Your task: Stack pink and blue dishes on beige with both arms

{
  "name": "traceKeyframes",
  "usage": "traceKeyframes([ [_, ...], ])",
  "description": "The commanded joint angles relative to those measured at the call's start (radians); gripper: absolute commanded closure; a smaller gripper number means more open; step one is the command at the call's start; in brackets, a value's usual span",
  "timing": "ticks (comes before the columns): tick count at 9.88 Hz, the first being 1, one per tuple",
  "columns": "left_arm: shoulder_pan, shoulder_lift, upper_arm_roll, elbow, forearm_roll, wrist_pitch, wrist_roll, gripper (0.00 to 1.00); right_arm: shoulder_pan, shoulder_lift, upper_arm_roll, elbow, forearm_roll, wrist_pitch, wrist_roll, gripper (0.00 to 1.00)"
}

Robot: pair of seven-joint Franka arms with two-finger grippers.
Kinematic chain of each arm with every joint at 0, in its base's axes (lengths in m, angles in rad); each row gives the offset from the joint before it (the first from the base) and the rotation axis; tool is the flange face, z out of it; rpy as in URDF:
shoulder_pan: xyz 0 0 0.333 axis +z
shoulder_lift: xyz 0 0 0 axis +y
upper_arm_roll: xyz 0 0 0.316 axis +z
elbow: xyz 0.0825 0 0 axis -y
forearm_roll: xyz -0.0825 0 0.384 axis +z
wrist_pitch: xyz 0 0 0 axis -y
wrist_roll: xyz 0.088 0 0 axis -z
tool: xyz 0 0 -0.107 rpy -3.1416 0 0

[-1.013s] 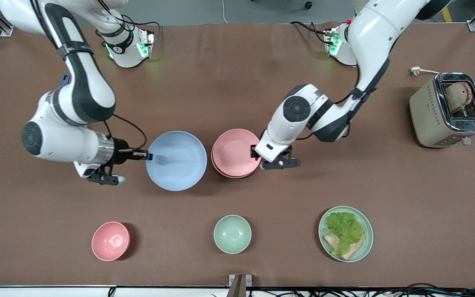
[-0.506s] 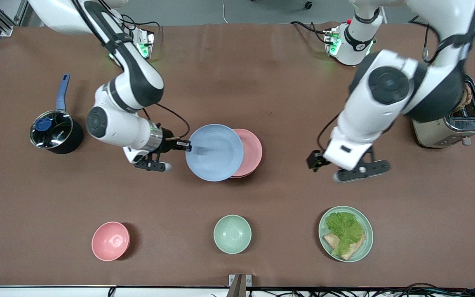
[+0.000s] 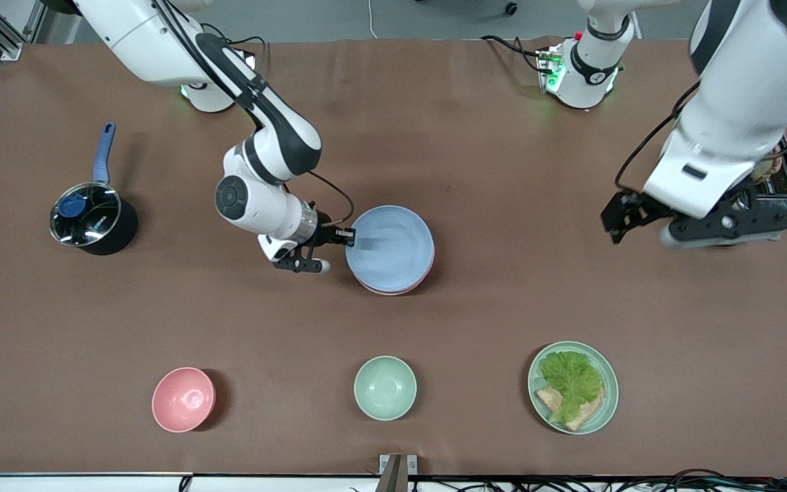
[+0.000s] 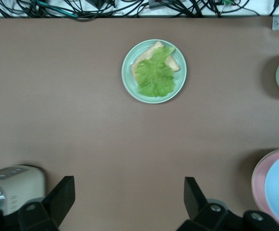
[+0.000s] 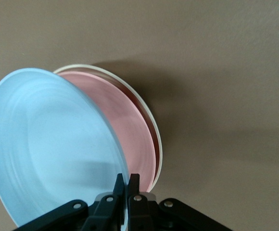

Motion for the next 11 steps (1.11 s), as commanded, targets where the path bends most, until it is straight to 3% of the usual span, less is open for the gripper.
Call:
traceKeyframes([
  [1,-0.068,-0.098,0.16,-0.078,-0.072,-0.071,0.148,0.0,-0.004,-0.003,0.011,-0.023,-0.016,0.029,0.028,0.97],
  [4,-0.108,-0.204,0.33,-0.15,-0.216,-0.108,0.208,0.0,0.018,0.038,0.011,-0.025,-0.016,0.081,0.028,0.92],
  [5,-0.11,-0.209,0.335,-0.155,-0.223,-0.13,0.226,0.0,0.018,0.041,0.011,-0.025,-0.017,0.086,0.025,0.87],
  [7,-0.104,-0.207,0.331,-0.167,-0.226,-0.139,0.224,0.0,0.009,0.038,0.011,-0.023,-0.016,0.08,0.02,0.64],
  [9,-0.104,-0.201,0.328,-0.162,-0.224,-0.139,0.228,0.0,-0.007,-0.012,0.006,-0.023,-0.017,0.063,0.018,0.12],
  [10,-0.105,-0.201,0.326,-0.161,-0.224,-0.139,0.228,0.0,-0.022,-0.061,-0.001,-0.023,-0.033,0.047,0.018,0.0],
  [11,-0.105,-0.203,0.326,-0.162,-0.224,-0.14,0.227,0.0,-0.055,-0.122,-0.013,-0.023,-0.081,-0.016,0.018,0.0],
])
